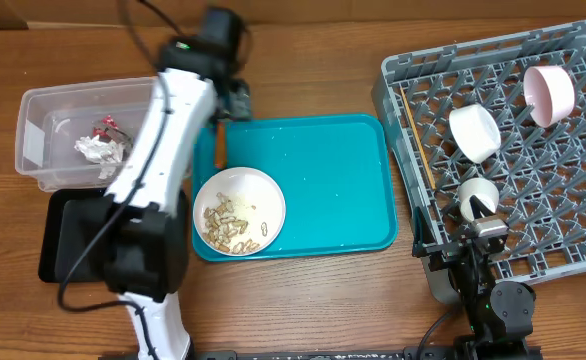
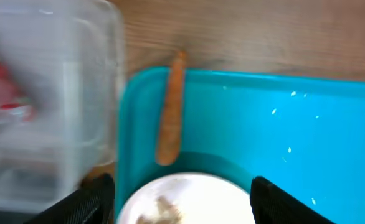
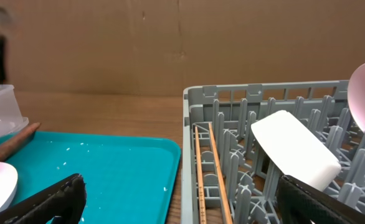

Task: Sort waste into correct bins and load items into the dishwasher
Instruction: 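Grasp the carrot on the tray with the left gripper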

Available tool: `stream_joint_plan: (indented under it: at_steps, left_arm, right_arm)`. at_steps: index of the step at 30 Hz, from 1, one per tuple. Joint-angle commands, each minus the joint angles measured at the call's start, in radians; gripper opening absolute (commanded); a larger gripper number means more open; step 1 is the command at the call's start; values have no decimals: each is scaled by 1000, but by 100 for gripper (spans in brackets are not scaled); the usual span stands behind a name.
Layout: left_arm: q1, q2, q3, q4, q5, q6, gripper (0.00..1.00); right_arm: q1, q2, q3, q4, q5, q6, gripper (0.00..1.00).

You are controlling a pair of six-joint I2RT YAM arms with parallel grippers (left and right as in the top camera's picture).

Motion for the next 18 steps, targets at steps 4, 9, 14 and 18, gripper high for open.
stream_joint_plan:
  at_steps: [4, 9, 14, 18]
  left_arm:
    - [2, 156, -79, 80, -49, 19, 68]
    - [5, 264, -79, 82, -51, 19, 58]
    - [5, 302, -74, 64, -49, 5, 13]
    - [5, 265, -18, 13, -48, -60, 4]
  right_arm:
    - [-6, -11, -10, 5, -6, 3, 100]
    - [-6, -11, -10, 5, -6, 3, 100]
    - [-6, -11, -10, 5, -6, 3, 100]
    - [-6, -11, -10, 5, -6, 3, 100]
